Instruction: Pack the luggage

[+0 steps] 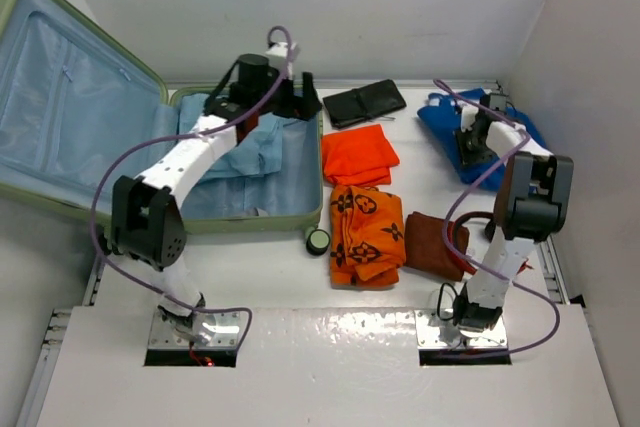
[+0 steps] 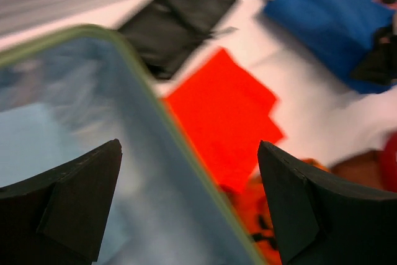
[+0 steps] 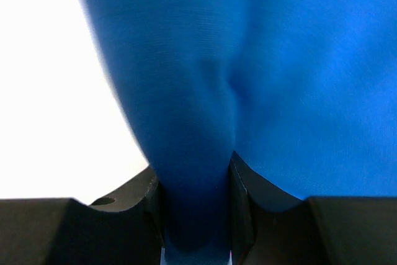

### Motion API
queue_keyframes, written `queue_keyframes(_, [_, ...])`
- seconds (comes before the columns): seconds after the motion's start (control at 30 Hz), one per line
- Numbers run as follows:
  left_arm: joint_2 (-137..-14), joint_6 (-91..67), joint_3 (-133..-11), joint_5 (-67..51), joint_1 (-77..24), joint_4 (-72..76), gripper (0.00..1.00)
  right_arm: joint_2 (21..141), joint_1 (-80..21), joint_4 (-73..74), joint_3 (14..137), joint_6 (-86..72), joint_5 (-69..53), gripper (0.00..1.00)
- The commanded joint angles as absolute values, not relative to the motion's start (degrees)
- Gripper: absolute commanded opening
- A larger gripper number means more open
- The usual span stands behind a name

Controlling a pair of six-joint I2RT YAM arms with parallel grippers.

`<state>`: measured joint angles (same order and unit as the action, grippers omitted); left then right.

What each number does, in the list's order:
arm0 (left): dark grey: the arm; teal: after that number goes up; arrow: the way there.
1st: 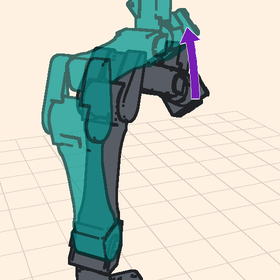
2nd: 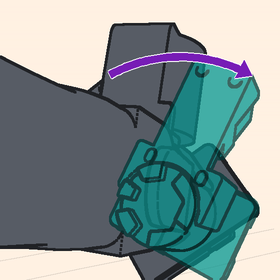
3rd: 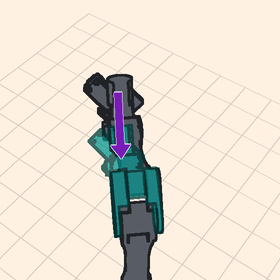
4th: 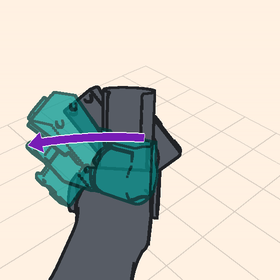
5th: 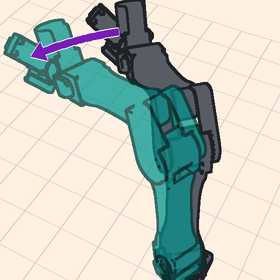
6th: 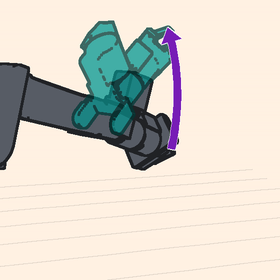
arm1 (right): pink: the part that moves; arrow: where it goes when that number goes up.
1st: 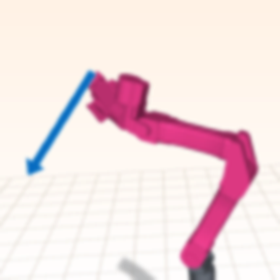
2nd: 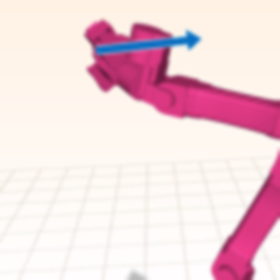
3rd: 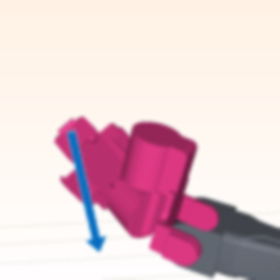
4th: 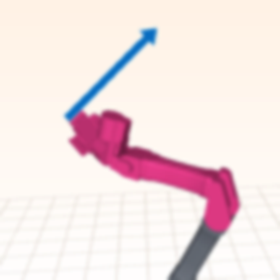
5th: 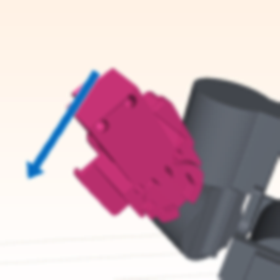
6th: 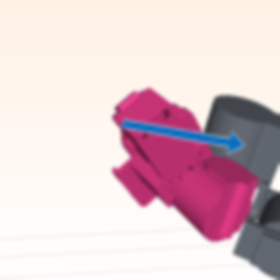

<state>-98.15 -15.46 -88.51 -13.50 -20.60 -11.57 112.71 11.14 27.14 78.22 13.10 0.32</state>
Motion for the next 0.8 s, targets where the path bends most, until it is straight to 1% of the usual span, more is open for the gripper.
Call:
queue_keyframes(0.0, [-104.1, -22.6, -92.1, -20.5, -24.3, -8.3, 0.93, 107.1, 6.5, 34.5, 73.8, 9.9, -9.6, 0.0])
queue_keyframes(0.03, [-105.7, -26.4, -93.1, -21.6, -25.0, -8.3, 0.94, 107.3, 3.9, 36.4, 74.2, 9.2, -10.8, 0.1])
queue_keyframes(0.07, [-107.6, -28.3, -95.2, -24.1, -26.1, -8.3, 0.94, 108.0, 3.2, 37.2, 75.1, 6.6, -15.0, 0.17])
queue_keyframes(0.1, [-109.3, -30.4, -96.3, -25.0, -26.6, -8.3, 0.95, 108.0, 2.6, 37.7, 75.9, 5.9, -15.0, 0.27])
queue_keyframes(0.13, [-113.0, -34.7, -97.5, -26.1, -27.4, -7.7, 0.95, 108.7, 0.8, 38.6, 78.2, 4.9, -16.2, 0.43])
queue_keyframes(0.2, [-116.4, -38.0, -100.9, -28.9, -28.2, -7.1, 1.0, 109.0, 0.4, 39.4, 80.2, 3.8, -18.2, 0.53])
queue_keyframes(0.23, [-117.8, -39.1, -101.8, -28.9, -28.7, -6.0, 1.0, 109.2, 0.6, 40.0, 82.8, 3.4, -19.2, 0.54])
queue_keyframes(0.3, [-121.3, -41.5, -104.0, -28.9, -30.2, -3.3, 1.0, 109.2, 2.1, 40.7, 84.1, 3.5, -20.5, 0.54])
queue_keyframes(0.4, [-126.5, -41.5, -109.7, -28.9, -32.7, -3.3, 1.0, 110.1, 4.3, 45.9, 88.2, 6.0, -21.2, 0.54])
queue_keyframes(0.5, [-132.3, -42.2, -116.5, -28.4, -34.7, -5.8, 1.0, 107.7, 9.0, 47.8, 87.5, 6.0, -21.8, 0.57])
queue_keyframes(0.53, [-133.5, -42.2, -117.7, -28.4, -34.7, -5.8, 1.0, 105.8, 10.7, 47.5, 86.5, 4.4, -21.6, 0.58])
queue_keyframes(0.57, [-134.5, -43.5, -119.3, -27.9, -35.5, -5.3, 1.0, 103.7, 11.8, 47.4, 85.7, 3.5, -21.3, 0.65])
queue_keyframes(0.63, [-137.3, -44.0, -120.9, -27.9, -36.2, -4.7, 1.0, 100.7, 15.2, 47.6, 85.1, 0.7, -21.2, 0.74])
queue_keyframes(0.67, [-138.1, -45.1, -122.0, -27.9, -36.8, -4.0, 1.0, 100.1, 16.2, 48.5, 84.6, 0.4, -21.0, 0.81])
queue_keyframes(0.7, [-138.9, -45.6, -122.5, -27.9, -37.4, -4.0, 1.0, 99.6, 18.4, 48.8, 84.2, -1.8, -20.7, 0.82])
queue_keyframes(0.77, [-141.8, -46.7, -123.7, -27.9, -38.0, -4.0, 1.0, 99.0, 19.5, 48.9, 81.9, -5.4, -16.4, 0.82])
